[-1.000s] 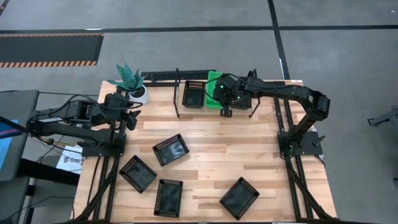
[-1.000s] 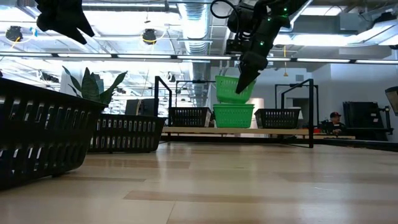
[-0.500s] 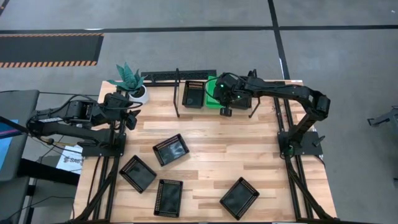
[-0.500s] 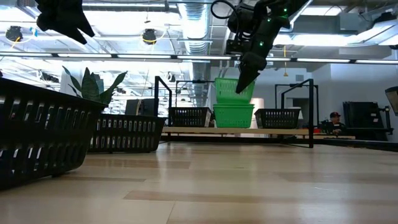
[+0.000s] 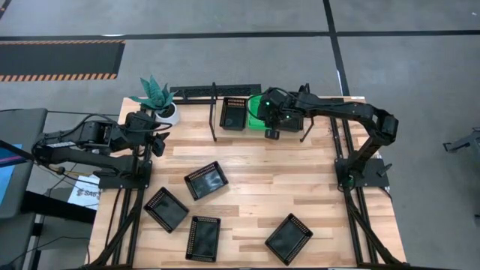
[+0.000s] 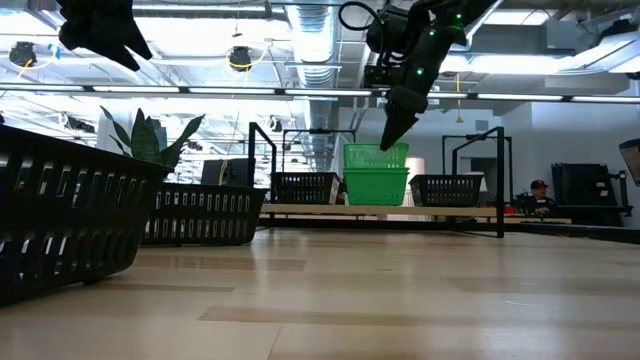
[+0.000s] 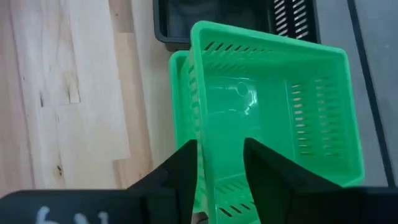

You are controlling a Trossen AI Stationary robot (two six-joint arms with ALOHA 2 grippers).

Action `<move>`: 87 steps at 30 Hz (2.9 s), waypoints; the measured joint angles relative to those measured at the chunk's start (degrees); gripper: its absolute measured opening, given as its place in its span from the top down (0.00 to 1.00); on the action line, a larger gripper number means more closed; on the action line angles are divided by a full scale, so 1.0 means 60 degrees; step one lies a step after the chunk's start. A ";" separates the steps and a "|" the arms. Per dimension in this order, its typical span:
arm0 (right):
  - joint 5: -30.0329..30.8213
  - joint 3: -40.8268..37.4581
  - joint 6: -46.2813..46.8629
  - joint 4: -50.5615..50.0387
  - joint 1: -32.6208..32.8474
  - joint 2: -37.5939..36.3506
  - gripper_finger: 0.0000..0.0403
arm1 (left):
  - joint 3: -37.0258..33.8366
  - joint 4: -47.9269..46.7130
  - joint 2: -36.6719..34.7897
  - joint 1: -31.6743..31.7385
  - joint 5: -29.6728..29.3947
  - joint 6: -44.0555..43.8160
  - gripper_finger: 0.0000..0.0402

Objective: Stack baskets on shelf by color
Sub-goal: Stack the green basket on top of the green basket on the shelf, then stack the black basket on top of the black basket on the shelf

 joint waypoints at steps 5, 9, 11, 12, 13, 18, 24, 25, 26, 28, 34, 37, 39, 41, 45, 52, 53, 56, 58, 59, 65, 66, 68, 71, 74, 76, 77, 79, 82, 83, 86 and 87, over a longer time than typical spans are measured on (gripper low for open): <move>-0.0376 0.0000 0.0248 0.0004 0.0114 0.0000 0.62 | 0.0004 0.0000 0.0001 0.0000 0.0000 0.0000 0.41; -0.0351 0.0000 0.0243 0.0074 0.0343 -0.0106 0.65 | 0.0003 0.0000 0.0004 0.0001 0.0001 0.0000 0.41; -0.0154 0.0010 0.0465 0.0303 0.0480 -0.0244 0.66 | 0.0004 0.0000 0.0002 0.0001 0.0003 -0.0004 0.41; 0.0078 0.0011 0.0606 0.0340 0.0537 -0.0309 0.67 | 0.0004 0.0000 0.0004 0.0000 0.0004 -0.0004 0.41; 0.0439 0.0011 0.0722 0.0372 0.0585 -0.0353 0.68 | 0.0004 -0.0002 0.0004 0.0000 0.0004 -0.0007 0.41; 0.1840 0.0011 0.0789 0.0503 0.0878 -0.0415 0.74 | 0.0004 0.0000 0.0000 0.0000 -0.0011 -0.0004 0.41; 0.0958 0.0011 0.2086 -0.0662 0.1434 -0.0357 0.76 | 0.0003 -0.0126 0.0000 0.0001 -0.0015 -0.0008 0.41; 0.0641 0.0011 0.2761 -0.1115 0.1589 -0.0357 0.76 | 0.0004 -0.0180 0.0000 0.0000 -0.0015 -0.0021 0.41; 0.0277 0.0011 0.3394 -0.1622 0.1742 -0.0357 0.75 | 0.0004 -0.0259 0.0004 0.0004 -0.0015 -0.0055 0.41; -0.0476 0.0011 0.4509 -0.2887 0.2228 -0.0357 0.75 | 0.0004 -0.0377 0.0000 0.0003 -0.0018 -0.0083 0.41; -0.0630 0.0008 0.7747 -0.5226 0.4608 -0.0518 0.73 | 0.0004 -0.0399 0.0002 0.0002 -0.0042 -0.0015 0.41; -0.0564 0.0007 1.0021 -0.5381 0.6070 -0.0487 0.73 | 0.0004 -0.0397 0.0004 0.0000 -0.0040 -0.0011 0.41; -0.0318 0.0010 1.1524 -0.5226 0.7085 -0.0430 0.73 | 0.0000 -0.0393 0.0000 0.0001 -0.0041 -0.0011 0.41; -0.0140 0.0005 1.2982 -0.5061 0.7992 -0.0266 0.72 | -0.0048 -0.0321 0.0000 0.0001 -0.0040 -0.0011 0.41; 0.0233 0.0007 1.5008 -0.4929 0.9477 -0.0024 0.64 | -0.0245 -0.0168 0.0000 0.0004 -0.0036 -0.0008 0.41; 0.0945 0.0011 1.6981 -0.2900 1.1121 0.0095 0.52 | -0.0663 -0.0069 0.0004 0.0000 0.0007 -0.0025 0.41; 0.1099 0.0011 1.7334 -0.2921 1.1230 0.0113 0.52 | -0.0663 -0.0061 0.0004 0.0000 0.0007 -0.0028 0.41; 0.1124 0.0000 1.7810 -0.2816 1.1429 0.0197 0.53 | -0.0663 0.0029 0.0001 0.0002 0.0005 -0.0143 0.41; 0.1162 0.0026 1.8136 -0.2822 1.1516 0.0270 0.54 | -0.0663 0.0076 -0.0004 0.0000 0.0004 -0.0157 0.41; 0.1162 0.0016 1.8300 -0.2992 1.1552 0.0310 0.55 | -0.0663 0.0064 -0.0007 0.0002 0.0006 -0.0157 0.41; 0.1152 -0.0012 1.8936 -0.4273 1.1626 0.0739 0.59 | -0.0663 0.0062 0.0000 0.0004 0.0007 -0.0164 0.41; 0.1131 -0.0005 1.8940 -0.4342 1.1625 0.0844 0.59 | -0.0663 0.0059 0.0000 0.0001 0.0007 -0.0167 0.41; 0.0993 0.0000 1.8933 -0.4357 1.1550 0.0995 0.58 | -0.0663 0.0051 -0.0002 0.0004 0.0007 -0.0170 0.41; 0.0872 -0.0004 1.8939 -0.4143 1.1522 0.1268 0.55 | -0.0663 0.0047 -0.0004 0.0000 0.0006 -0.0156 0.41; 0.0844 0.0004 1.8893 -0.4012 1.1515 0.1394 0.52 | -0.0663 0.0056 0.0000 0.0002 0.0006 -0.0076 0.41; 0.0716 -0.0004 1.8895 -0.4033 1.1515 0.1428 0.50 | -0.0663 0.0066 0.0004 0.0000 0.0007 -0.0073 0.41; 0.0684 -0.0016 1.8893 -0.4007 1.1515 0.1416 0.50 | -0.0663 0.0062 0.0000 0.0002 0.0007 -0.0069 0.41; 0.0655 -0.0141 1.8939 -0.3909 1.1515 0.1395 0.49 | -0.0663 0.0061 0.0000 0.0000 0.0007 -0.0064 0.41; 0.0419 -0.0407 1.8946 -0.3809 1.1515 0.1406 0.50 | -0.0663 0.0058 0.0000 0.0002 0.0007 -0.0055 0.41; 0.0292 -0.0539 1.8961 -0.3631 1.1515 0.1399 0.50 | -0.0663 0.0058 0.0000 0.0004 0.0007 -0.0051 0.41; 0.0182 -0.0967 1.8953 -0.2886 1.1515 0.1407 0.51 | -0.0659 0.0055 0.0000 0.0003 0.0007 -0.0055 0.41; 0.0182 -0.1076 1.8929 -0.2743 1.1515 0.1406 0.51 | -0.0659 0.0055 0.0000 0.0000 0.0007 -0.0055 0.41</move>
